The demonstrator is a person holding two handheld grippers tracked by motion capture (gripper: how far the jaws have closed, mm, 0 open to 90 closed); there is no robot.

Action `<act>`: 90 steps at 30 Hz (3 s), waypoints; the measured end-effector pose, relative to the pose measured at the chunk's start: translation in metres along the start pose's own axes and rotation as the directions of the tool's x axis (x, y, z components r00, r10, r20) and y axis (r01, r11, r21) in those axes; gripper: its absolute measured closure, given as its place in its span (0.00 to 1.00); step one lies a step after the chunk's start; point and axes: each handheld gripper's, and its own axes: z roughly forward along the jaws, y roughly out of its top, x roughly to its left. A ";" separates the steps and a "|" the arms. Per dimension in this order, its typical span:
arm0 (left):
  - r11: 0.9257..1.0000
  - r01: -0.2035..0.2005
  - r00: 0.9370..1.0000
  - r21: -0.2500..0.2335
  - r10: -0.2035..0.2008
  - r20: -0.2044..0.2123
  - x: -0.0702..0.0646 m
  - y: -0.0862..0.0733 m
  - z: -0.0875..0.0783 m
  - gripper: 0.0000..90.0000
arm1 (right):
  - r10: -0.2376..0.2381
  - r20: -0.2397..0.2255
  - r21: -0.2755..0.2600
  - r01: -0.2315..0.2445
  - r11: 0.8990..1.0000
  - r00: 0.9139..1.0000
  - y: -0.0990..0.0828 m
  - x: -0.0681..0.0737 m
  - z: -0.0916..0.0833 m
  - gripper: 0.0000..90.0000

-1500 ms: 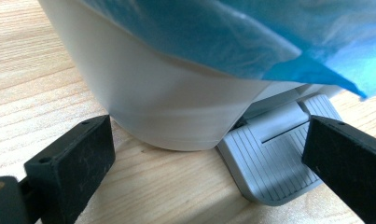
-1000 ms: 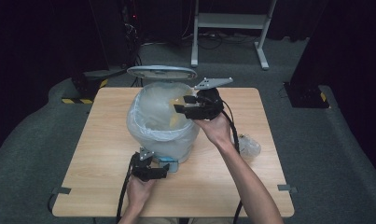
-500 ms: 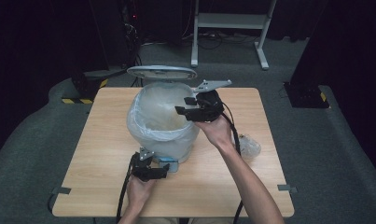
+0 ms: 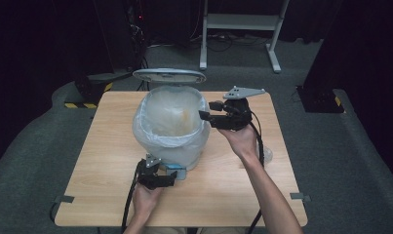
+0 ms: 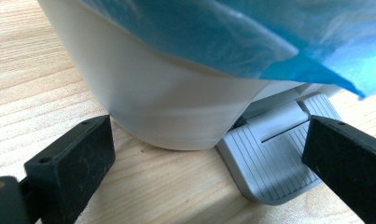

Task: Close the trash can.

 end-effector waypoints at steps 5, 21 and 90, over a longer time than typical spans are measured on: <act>1.000 0.001 1.000 -0.001 -0.001 0.000 0.000 0.000 0.000 0.03 | 0.012 0.012 -0.015 -0.012 1.000 1.000 -0.007 -0.005 -0.013 0.50; 1.000 0.000 1.000 0.000 0.000 0.000 0.000 0.000 0.000 0.03 | 0.046 0.086 -0.016 -0.045 0.999 0.995 -0.038 -0.020 -0.040 0.44; 1.000 0.001 1.000 0.000 -0.001 0.000 0.000 0.000 0.000 0.03 | 0.219 0.376 0.199 -0.310 0.930 0.900 -0.212 -0.082 -0.027 0.38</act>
